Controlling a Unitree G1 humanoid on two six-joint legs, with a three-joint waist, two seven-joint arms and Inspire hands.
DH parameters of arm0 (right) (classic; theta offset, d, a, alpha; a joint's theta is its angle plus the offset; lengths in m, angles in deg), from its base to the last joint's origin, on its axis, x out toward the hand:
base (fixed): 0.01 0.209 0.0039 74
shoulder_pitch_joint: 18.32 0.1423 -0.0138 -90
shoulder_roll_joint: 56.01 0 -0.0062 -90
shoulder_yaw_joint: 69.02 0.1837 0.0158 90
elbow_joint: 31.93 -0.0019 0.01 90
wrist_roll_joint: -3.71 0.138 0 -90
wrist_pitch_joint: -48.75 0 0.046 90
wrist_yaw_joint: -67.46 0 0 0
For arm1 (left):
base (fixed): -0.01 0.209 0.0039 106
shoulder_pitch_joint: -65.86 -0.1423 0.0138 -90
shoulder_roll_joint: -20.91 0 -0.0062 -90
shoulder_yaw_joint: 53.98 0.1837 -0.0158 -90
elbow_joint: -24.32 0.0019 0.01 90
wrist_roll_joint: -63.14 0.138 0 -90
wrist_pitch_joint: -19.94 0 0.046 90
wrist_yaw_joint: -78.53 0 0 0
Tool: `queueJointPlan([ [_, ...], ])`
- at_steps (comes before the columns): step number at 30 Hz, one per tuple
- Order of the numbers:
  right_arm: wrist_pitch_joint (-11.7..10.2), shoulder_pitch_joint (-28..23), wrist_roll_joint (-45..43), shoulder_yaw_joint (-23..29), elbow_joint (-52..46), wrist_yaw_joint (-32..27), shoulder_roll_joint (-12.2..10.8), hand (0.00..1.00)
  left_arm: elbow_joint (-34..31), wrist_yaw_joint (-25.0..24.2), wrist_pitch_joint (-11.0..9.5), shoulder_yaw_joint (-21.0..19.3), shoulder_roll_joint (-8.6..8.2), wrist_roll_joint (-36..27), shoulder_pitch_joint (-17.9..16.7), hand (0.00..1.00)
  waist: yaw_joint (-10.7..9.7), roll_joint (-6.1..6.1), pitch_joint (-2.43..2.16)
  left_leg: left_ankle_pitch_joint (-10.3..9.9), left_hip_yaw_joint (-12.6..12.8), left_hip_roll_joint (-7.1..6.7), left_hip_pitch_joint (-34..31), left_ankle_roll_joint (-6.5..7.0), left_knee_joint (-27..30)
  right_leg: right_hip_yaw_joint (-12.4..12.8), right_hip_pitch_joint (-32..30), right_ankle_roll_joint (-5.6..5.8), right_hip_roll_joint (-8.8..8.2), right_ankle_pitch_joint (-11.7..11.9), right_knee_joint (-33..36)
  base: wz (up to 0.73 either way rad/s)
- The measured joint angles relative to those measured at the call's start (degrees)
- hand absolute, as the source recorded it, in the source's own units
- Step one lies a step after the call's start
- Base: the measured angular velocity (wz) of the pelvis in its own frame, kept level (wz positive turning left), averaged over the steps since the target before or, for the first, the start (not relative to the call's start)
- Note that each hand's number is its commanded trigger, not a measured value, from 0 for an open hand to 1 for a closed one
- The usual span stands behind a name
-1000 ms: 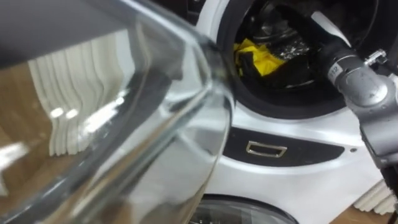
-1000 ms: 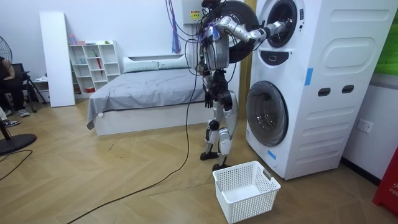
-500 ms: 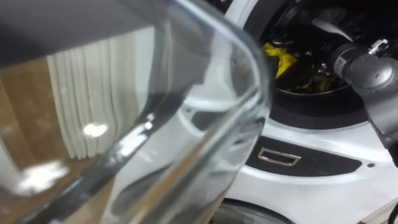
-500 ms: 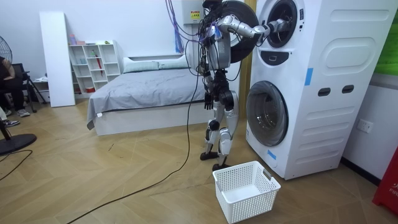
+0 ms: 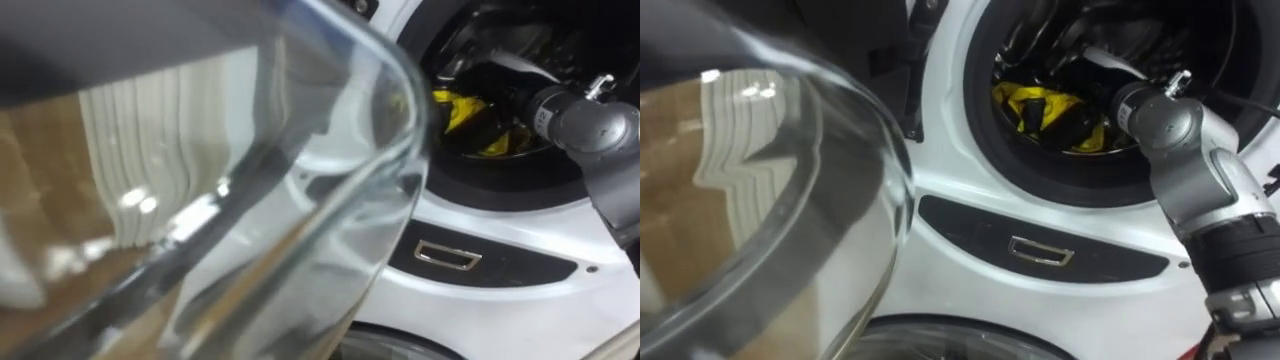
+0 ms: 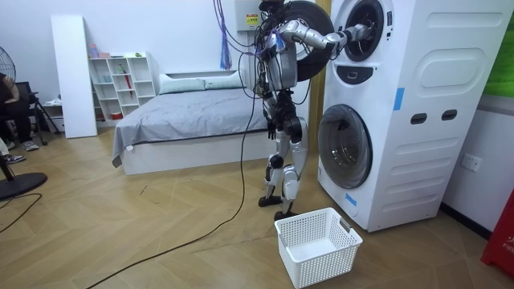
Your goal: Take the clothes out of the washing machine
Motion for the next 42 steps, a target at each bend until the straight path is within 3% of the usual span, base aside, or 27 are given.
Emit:
queueJointPlan([
  [8,0.5,-2.1,-2.9,0.6,-5.0,-0.2,0.0,1.0,0.1,0.0,0.0,0.0,0.02,-1.1,0.1,0.0,0.1,0.12,0.11,0.0,0.3,0.03,0.0,0.0,-0.4,1.3,-0.3,0.0,0.29,0.0,0.0,-0.02],
  [16,1.1,-7.0,-10.4,1.0,-20.4,-1.2,0.2,1.0,4.0,1.4,-1.7,1.0,-0.31,-1.9,0.7,0.0,0.2,1.11,0.54,-0.1,2.0,0.32,-0.3,-0.11,-0.7,3.1,-1.6,-0.03,0.81,0.0,0.1,-0.11],
  [18,1.2,-7.5,-11.9,1.2,-24.2,-0.9,0.2,1.0,4.5,1.4,-2.3,1.0,-0.64,-2.0,0.5,0.0,-0.7,1.46,0.35,-0.1,2.1,0.3,-1.0,-0.14,-0.6,3.4,-2.4,-0.03,0.83,0.0,0.1,-0.05],
  [21,1.4,-10.5,-13.1,3.2,-31.9,-0.4,0.2,1.0,4.0,1.9,-3.3,0.8,-1.34,-2.1,0.5,0.0,0.1,1.94,-0.13,-0.1,3.2,0.38,-1.4,-0.15,-0.6,4.4,-3.5,-0.06,0.88,0.0,0.3,-0.13],
  [24,1.8,-13.5,-13.9,5.6,-41.0,-0.6,0.2,1.0,4.4,3.2,-4.7,-1.4,-1.81,-2.0,0.3,0.0,-0.3,2.19,-0.05,-0.1,3.7,0.39,-1.4,-0.15,-0.5,4.8,-3.7,-0.15,0.91,0.1,0.3,-0.05],
  [26,1.0,-18.7,-12.1,9.3,-48.8,-0.6,0.0,1.0,4.5,4.0,-5.2,-1.8,-1.92,-2.1,-0.7,0.0,-1.1,2.38,0.05,-0.1,4.2,0.55,-1.1,-0.18,-0.7,5.1,-3.2,-0.17,1.0,0.1,0.2,-0.07],
  [28,-1.7,-24.9,-8.3,11.9,-55.2,-0.9,-1.3,1.0,5.2,5.2,-6.0,-1.7,-2.65,-2.1,-2.6,0.0,-2.8,3.0,-0.27,-0.3,4.9,0.75,0.1,-0.28,-0.9,6.4,-2.2,-0.12,0.99,0.2,0.2,-0.13],
  [30,-2.7,-28.6,-6.5,12.5,-58.1,-1.1,-2.7,1.0,5.8,5.8,-6.5,-1.7,-3.26,-2.4,-3.6,0.0,-4.3,3.43,-0.56,-0.4,5.1,0.76,0.6,-0.3,-1.0,6.7,-2.0,-0.13,1.01,0.2,0.5,-0.15],
  [33,-4.5,-35.3,-3.4,15.6,-60.7,-1.3,-4.9,1.0,5.9,5.9,-7.1,-2.5,-4.15,-3.2,-5.2,0.0,-5.8,4.53,-0.33,-0.6,6.7,0.94,0.9,-0.31,-0.6,8.2,-2.2,-0.37,1.19,0.3,1.0,-0.24],
  [36,-5.7,-42.2,0.4,20.7,-61.1,-1.4,-5.2,1.0,6.2,5.9,-8.3,-4.0,-4.62,-3.2,-6.3,0.0,-7.4,5.7,-0.69,-0.7,7.5,0.93,1.1,-0.25,-0.6,9.0,-2.2,-0.37,1.3,0.3,1.3,-0.12],
  [39,-5.9,-44.0,0.8,23.7,-61.1,-1.6,-5.3,1.0,6.8,6.0,-9.4,-4.8,-4.64,-3.3,-6.8,0.0,-8.4,6.11,-0.6,-0.6,8.2,0.89,1.0,-0.32,-0.5,9.8,-2.7,-0.46,1.42,0.4,1.4,-0.14],
  [42,-7.6,-45.7,0.7,24.5,-61.0,-2.5,-6.2,1.0,6.9,6.1,-10.0,-5.3,-4.63,-3.2,-7.3,0.0,-8.8,5.9,-0.56,-0.5,8.6,0.92,0.8,-0.56,-0.5,10.8,-3.1,-0.69,1.83,0.5,1.2,-0.1],
])
